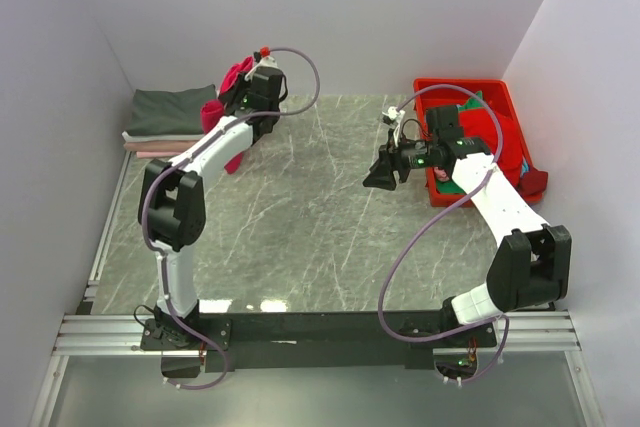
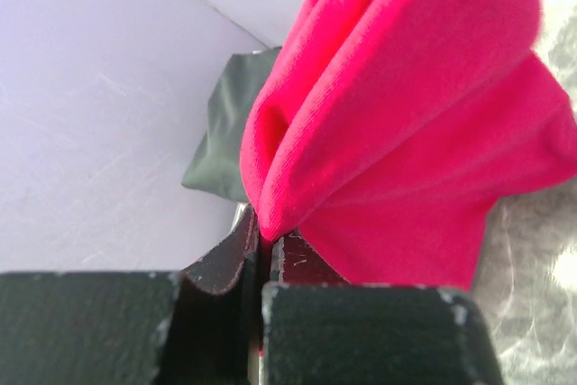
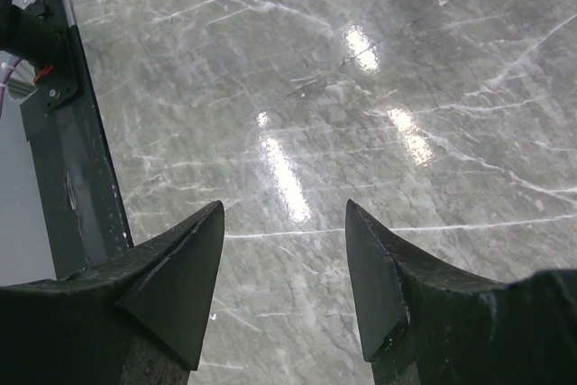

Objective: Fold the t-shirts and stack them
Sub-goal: Neatly place the folded tshirt to the corner

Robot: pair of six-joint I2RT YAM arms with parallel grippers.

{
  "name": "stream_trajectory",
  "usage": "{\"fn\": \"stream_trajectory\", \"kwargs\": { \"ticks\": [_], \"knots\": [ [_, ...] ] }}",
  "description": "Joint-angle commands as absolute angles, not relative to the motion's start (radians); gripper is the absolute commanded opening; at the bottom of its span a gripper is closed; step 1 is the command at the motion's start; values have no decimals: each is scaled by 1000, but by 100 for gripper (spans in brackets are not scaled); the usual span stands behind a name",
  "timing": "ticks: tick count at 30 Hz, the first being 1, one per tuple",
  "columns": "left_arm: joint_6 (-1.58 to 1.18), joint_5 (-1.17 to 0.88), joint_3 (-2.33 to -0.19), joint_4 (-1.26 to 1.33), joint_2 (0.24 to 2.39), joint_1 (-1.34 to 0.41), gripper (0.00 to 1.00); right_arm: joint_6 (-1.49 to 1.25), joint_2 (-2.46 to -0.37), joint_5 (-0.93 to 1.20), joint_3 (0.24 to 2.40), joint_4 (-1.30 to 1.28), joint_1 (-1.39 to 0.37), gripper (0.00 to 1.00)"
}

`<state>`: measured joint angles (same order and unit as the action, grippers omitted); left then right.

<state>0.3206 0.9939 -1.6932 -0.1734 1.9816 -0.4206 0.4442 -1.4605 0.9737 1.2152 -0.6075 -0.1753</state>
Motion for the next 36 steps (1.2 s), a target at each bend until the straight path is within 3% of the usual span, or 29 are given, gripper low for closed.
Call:
{"fn": "stream_trajectory", "kwargs": {
  "ticks": [1,15,36],
  "knots": [
    [344,1025,-1813,-169,2000,-403,0,462,-1416,1008,1215,-614,-166,63],
    [313,996,-2103,-262,2114,-353,0,465,-1417,1022,1212,-614,-158,63],
    [324,1002,-2189,-233,2086,-311,0,462,-1427,1042,1212,-618,-156,63]
  ]
}}
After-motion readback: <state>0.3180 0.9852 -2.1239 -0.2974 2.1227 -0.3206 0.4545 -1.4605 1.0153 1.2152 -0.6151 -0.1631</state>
